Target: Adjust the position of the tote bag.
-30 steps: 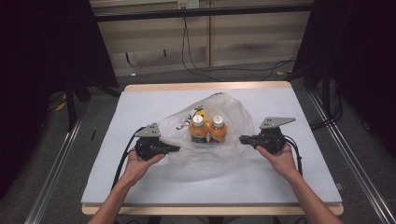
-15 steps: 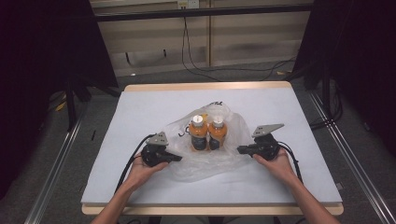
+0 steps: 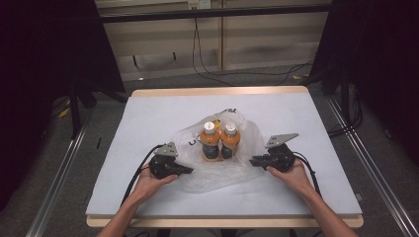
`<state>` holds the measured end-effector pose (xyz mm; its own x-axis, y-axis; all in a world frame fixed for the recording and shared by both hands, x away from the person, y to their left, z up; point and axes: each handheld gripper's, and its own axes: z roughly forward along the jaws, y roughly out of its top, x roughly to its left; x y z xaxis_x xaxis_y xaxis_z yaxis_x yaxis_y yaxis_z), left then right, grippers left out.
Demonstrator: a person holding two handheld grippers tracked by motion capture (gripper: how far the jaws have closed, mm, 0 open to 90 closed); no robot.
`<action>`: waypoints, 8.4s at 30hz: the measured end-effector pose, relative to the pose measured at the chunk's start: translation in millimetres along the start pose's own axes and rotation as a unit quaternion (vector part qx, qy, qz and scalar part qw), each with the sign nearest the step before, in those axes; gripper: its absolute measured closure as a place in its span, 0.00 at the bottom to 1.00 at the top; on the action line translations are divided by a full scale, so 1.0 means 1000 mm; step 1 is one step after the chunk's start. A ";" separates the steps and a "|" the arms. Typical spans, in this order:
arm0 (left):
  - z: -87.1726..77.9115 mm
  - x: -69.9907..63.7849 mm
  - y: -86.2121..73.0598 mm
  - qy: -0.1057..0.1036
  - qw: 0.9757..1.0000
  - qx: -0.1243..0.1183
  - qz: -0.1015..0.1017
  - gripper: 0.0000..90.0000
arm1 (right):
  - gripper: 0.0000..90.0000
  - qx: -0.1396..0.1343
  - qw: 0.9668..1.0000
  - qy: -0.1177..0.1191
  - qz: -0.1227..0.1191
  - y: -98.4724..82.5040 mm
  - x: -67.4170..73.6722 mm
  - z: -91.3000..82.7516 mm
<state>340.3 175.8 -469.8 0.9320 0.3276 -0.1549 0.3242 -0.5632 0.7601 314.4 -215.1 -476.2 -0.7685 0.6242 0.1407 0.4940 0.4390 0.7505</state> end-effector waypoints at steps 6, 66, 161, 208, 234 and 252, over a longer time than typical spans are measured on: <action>-0.031 -0.009 0.007 -0.003 0.998 -0.061 -0.007 0.80 | 0.72 -0.043 0.999 0.003 -0.006 0.007 0.007 -0.022; 0.014 0.019 0.018 0.058 0.996 0.056 0.034 0.84 | 1.00 0.003 0.988 -0.128 0.086 -0.023 -0.063 -0.061; 0.038 0.026 0.041 0.097 0.981 0.142 0.092 1.00 | 1.00 0.162 0.979 -0.098 -0.078 0.042 -0.028 0.025; -0.008 0.057 0.011 0.149 0.974 0.157 0.061 1.00 | 1.00 0.258 0.959 -0.098 -0.068 0.004 -0.042 -0.039; -0.020 0.071 0.001 0.141 0.983 0.119 0.011 1.00 | 1.00 0.196 0.975 -0.092 -0.056 0.001 -0.043 -0.037; -0.037 0.053 0.020 0.085 0.996 -0.005 -0.007 0.99 | 1.00 0.055 0.996 -0.054 -0.045 0.015 -0.039 -0.058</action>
<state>390.3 209.9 -439.0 0.8864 0.4593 -0.0572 0.3345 -0.5503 0.7650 328.1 -269.9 -433.1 -0.7664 0.6424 0.0019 0.4716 0.5606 0.6807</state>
